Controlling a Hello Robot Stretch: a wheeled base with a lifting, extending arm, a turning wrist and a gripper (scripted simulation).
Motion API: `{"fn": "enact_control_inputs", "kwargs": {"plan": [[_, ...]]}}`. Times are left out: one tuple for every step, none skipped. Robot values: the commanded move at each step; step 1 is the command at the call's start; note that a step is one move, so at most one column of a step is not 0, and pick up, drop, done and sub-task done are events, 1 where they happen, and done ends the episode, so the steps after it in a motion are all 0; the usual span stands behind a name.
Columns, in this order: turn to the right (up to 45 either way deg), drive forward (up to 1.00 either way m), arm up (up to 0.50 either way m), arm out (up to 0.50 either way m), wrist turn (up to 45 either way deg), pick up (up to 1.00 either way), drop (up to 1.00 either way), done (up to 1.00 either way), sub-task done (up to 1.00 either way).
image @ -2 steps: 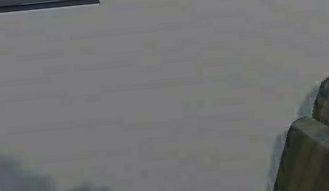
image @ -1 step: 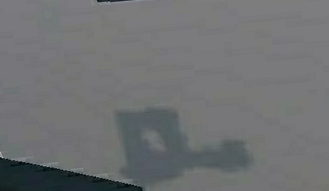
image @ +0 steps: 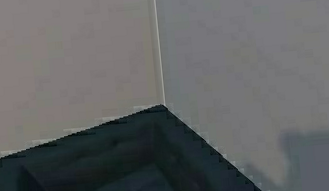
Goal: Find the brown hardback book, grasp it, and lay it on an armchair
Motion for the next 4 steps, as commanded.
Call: {"fn": "enact_control_inputs", "kwargs": {"plan": [[-15.0,0.0,0.0,0.0,0.0,0.0,0.0,0.0,0.0],[45.0,0.0,0.0,0.0,0.0,0.0,0.0,0.0,0.0],[45.0,0.0,0.0,0.0,0.0,0.0,0.0,0.0,0.0],[45.0,0.0,0.0,0.0,0.0,0.0,0.0,0.0,0.0]]}}
